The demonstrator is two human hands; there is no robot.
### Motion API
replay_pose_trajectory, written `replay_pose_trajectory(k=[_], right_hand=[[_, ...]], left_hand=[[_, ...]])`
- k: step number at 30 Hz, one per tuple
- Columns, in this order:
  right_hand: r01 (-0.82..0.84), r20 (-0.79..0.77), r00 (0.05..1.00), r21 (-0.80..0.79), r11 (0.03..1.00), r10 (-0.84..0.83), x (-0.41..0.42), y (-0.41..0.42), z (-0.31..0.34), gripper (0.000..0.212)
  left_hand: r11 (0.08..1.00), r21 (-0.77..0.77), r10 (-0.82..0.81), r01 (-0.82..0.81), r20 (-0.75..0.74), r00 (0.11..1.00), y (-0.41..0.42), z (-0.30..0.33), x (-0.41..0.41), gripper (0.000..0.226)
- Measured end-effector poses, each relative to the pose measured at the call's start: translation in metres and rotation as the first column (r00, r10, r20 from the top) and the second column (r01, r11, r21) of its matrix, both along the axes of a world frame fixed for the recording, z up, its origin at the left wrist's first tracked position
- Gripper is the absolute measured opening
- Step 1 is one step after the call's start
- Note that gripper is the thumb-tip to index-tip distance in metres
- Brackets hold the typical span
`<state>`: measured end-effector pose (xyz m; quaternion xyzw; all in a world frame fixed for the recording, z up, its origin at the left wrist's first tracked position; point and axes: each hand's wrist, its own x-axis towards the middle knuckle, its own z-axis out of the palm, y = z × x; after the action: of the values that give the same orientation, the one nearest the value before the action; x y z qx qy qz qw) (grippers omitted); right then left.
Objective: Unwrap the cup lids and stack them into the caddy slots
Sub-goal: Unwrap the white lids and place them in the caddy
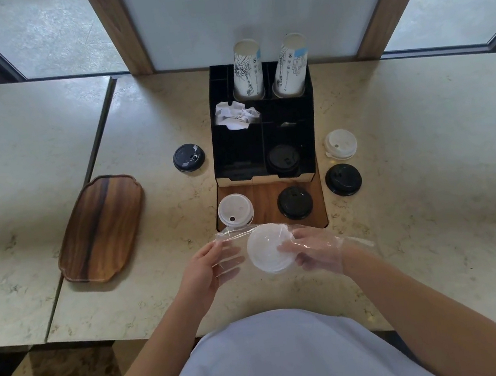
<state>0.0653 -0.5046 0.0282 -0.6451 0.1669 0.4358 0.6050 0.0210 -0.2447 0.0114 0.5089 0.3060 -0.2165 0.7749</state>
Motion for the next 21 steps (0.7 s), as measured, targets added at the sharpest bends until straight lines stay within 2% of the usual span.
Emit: replay_pose_trajectory(k=[3,9,21], right_hand=[[0.011,0.023,1.000,0.011,1.000,-0.012,0.004,-0.004,-0.001,0.015],[-0.052,0.057,0.997,-0.007,0.999,0.052,0.014,-0.003,0.005,0.026],[-0.052,0.075,0.995,-0.165,0.985,0.065,0.018,-0.009,0.012,0.027]], left_hand=[[1.000,-0.016,0.027,-0.026,0.034,0.999,0.005,0.000,-0.001,0.027],[0.996,-0.002,0.086,-0.086,0.045,0.995,0.009,0.000,-0.003,0.026],[0.973,0.011,0.232,-0.232,-0.020,0.972,0.019,-0.005,-0.005,0.021]])
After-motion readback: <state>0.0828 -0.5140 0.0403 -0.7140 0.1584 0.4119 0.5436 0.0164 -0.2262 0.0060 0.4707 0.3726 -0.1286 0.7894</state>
